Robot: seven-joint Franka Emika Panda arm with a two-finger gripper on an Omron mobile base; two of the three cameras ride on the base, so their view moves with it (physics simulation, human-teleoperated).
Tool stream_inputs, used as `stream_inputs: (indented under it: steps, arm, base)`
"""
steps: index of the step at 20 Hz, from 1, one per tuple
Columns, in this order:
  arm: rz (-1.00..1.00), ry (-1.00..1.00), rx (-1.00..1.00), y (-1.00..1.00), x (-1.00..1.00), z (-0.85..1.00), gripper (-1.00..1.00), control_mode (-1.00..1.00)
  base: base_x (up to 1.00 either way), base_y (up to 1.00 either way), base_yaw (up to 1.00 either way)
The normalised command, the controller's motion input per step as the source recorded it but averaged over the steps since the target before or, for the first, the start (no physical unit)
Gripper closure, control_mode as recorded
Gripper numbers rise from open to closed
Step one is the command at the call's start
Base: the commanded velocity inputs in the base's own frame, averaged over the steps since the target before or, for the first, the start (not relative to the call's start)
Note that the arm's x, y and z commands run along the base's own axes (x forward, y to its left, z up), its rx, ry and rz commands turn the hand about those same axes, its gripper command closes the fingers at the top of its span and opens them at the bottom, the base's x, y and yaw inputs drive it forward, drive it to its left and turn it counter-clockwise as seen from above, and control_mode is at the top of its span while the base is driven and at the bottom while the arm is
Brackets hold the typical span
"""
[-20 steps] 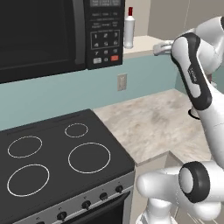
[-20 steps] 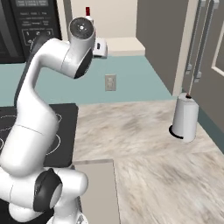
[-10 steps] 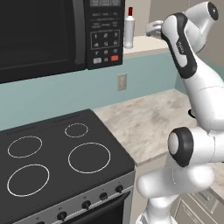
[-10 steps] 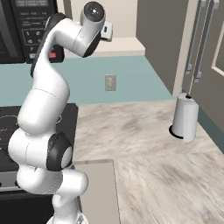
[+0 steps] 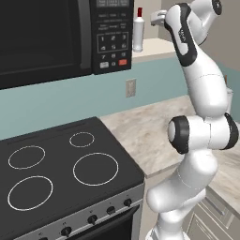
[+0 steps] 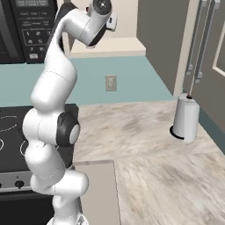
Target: There is a bowl on the dining counter. Grab a lemon wedge from the fridge and place it in the bowl. Then get the liquor bottle and glass cup from the cabinet and place them next to the bowl.
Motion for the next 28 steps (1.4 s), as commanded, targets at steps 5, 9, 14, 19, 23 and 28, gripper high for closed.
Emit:
stream_inputs:
  steps: [5,9,14,19,23,28]
  arm:
    - [0.01,-0.01,0.05,0.00,0.34,0.20,-1.00,-1.00]
    - [0.04,-0.03,0.06,0.01,0.03,0.18,-1.00,-1.00]
    - [0.06,0.00,0.05,0.10,0.00,0.04,-1.00,-1.00]
    - [0.08,0.00,0.01,0.22,0.00,-0.04,-1.00,-1.00]
    - [0.08,0.00,0.00,0.18,0.00,-0.16,-1.00,-1.00]
    - [0.04,-0.07,0.00,0.03,0.00,-0.13,-1.00,-1.00]
  base:
    - [0.00,0.00,0.00]
    - [0.00,0.00,0.00]
    - [0.00,0.00,0.00]
    - [0.00,0.00,0.00]
    - [0.00,0.00,0.00]
    - [0.00,0.00,0.00]
